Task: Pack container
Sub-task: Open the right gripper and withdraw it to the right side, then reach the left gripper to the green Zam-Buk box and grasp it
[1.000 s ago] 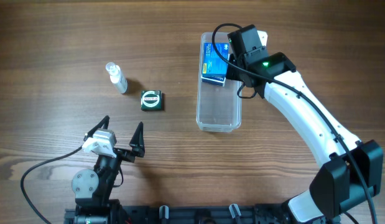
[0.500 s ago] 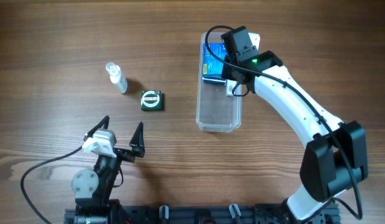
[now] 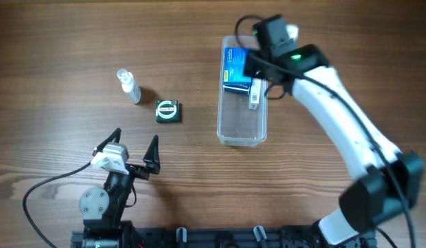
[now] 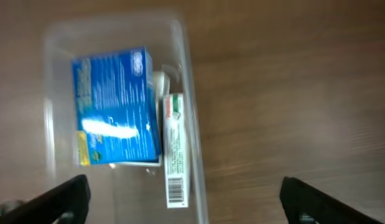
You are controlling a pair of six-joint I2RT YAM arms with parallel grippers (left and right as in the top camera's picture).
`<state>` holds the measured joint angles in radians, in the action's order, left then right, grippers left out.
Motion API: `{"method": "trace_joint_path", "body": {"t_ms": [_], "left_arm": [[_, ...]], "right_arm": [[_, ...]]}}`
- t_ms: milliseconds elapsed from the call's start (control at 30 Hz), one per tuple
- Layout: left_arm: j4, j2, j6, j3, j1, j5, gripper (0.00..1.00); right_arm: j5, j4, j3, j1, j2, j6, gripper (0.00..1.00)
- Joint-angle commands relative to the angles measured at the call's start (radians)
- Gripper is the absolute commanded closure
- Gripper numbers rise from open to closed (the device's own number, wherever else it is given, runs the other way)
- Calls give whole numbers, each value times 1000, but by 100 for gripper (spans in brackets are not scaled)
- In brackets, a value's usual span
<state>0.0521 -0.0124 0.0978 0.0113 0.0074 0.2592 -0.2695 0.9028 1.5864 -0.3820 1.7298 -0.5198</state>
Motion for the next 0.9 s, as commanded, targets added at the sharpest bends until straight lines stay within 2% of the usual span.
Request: {"method": "trace_joint_path", "body": {"t_ms": [0, 100, 267, 367, 567, 667, 867], "left_arm": [[1, 2, -12, -5, -6, -3, 0], [1, 2, -12, -5, -6, -3, 0], [1, 2, -12, -5, -6, -3, 0], [1, 2, -12, -5, -6, -3, 0], [1, 2, -12, -5, -6, -3, 0], [1, 2, -12, -5, -6, -3, 0], [1, 2, -12, -5, -6, -3, 0]], "right_arm": [[-18, 40, 46, 142, -114, -7, 0], [56, 97, 45, 314, -117, -6, 0], [295, 143, 41, 615, -94, -7, 0], [294, 163, 41, 707, -93, -8, 0], [239, 139, -4, 789, -80, -89, 0], [161, 135, -43, 795, -80, -82, 0], [161, 126, -46, 795, -78, -83, 0]]}}
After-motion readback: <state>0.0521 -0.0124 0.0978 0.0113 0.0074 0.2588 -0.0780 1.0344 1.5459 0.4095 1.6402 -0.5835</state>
